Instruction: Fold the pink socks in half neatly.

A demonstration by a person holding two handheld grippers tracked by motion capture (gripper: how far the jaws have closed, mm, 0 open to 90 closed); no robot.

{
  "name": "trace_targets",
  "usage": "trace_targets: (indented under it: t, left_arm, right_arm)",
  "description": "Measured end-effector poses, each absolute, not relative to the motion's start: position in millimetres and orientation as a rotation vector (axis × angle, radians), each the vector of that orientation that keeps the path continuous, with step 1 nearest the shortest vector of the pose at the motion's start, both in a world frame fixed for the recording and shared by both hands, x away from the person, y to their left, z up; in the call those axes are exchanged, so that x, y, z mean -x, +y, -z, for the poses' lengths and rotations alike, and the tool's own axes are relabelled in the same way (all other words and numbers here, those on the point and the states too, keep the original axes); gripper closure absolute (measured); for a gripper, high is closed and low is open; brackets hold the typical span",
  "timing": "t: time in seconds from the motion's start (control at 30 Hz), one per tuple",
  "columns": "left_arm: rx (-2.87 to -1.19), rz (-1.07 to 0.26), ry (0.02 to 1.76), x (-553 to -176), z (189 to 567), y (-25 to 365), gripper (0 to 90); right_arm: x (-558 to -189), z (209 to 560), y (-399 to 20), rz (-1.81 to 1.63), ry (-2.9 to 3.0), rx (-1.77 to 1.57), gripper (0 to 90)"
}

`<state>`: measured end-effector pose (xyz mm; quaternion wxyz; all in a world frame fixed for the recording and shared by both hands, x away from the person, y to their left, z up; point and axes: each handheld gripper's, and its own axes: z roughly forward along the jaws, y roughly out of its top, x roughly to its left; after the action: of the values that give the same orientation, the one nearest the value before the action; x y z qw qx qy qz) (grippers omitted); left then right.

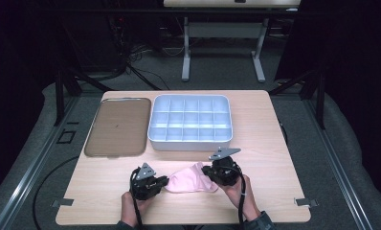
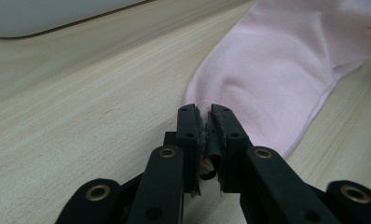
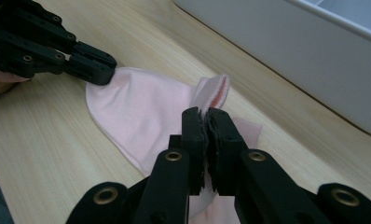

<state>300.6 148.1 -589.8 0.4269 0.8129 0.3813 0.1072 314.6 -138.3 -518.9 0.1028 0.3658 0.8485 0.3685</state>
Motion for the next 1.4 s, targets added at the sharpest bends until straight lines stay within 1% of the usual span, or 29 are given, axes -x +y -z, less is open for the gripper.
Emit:
trace_targets:
  t: [0.33,1.13,1.2,1.23,1.33,1.4]
  left_arm:
    - [-2.024,-0.249,0.957,-302.3,590.2,149.6,81.9]
    - [-2.020,-0.238,0.963,-302.9,590.2,150.1,81.8]
    - [-2.020,-0.238,0.962,-302.9,590.2,150.1,81.8]
    - [-2.019,-0.239,0.962,-302.9,590.3,149.9,81.8]
    - [-2.024,-0.246,0.956,-302.8,590.2,150.0,81.8]
    - [-2.021,-0.245,0.961,-302.5,590.3,149.5,81.6]
  right_arm:
    - [-319.0,515.5,-113.4,-1.083,2.576,-1.076,85.5]
    - [-334.0,533.1,-58.8,-1.075,2.715,-1.007,83.5]
    - [-335.2,535.4,-55.4,-1.095,2.722,-0.995,82.6]
    - [-335.0,536.2,-53.5,-1.103,2.731,-0.989,80.3]
    - [-331.3,534.8,-52.5,-1.163,2.709,-0.918,69.7]
    - [-327.6,530.5,-56.3,-1.210,2.669,-0.881,65.8]
